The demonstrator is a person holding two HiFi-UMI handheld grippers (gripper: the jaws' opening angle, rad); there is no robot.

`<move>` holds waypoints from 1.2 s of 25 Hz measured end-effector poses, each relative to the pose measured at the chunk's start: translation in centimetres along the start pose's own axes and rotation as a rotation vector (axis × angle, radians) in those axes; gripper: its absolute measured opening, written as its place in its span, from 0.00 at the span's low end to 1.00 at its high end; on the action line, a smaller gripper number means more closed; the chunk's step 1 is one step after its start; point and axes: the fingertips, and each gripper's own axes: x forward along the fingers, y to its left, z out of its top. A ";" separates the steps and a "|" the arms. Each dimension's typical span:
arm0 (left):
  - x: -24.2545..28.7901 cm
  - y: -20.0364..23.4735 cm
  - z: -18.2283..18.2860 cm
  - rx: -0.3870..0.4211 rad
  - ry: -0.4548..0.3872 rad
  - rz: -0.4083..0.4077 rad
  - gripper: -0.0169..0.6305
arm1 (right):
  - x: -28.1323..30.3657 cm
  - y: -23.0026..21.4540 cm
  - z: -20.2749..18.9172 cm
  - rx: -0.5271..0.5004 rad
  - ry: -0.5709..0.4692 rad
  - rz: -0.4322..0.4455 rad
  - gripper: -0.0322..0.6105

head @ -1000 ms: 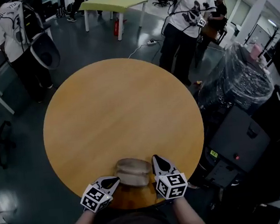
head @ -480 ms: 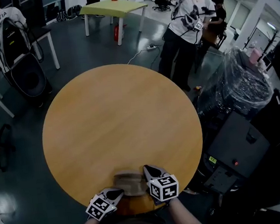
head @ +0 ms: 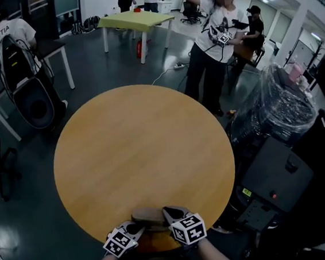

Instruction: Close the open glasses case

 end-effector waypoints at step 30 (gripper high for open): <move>-3.4 0.1 -0.8 -0.079 -0.015 0.141 0.04 | -0.8 3.4 -4.5 -0.175 -0.070 0.020 0.03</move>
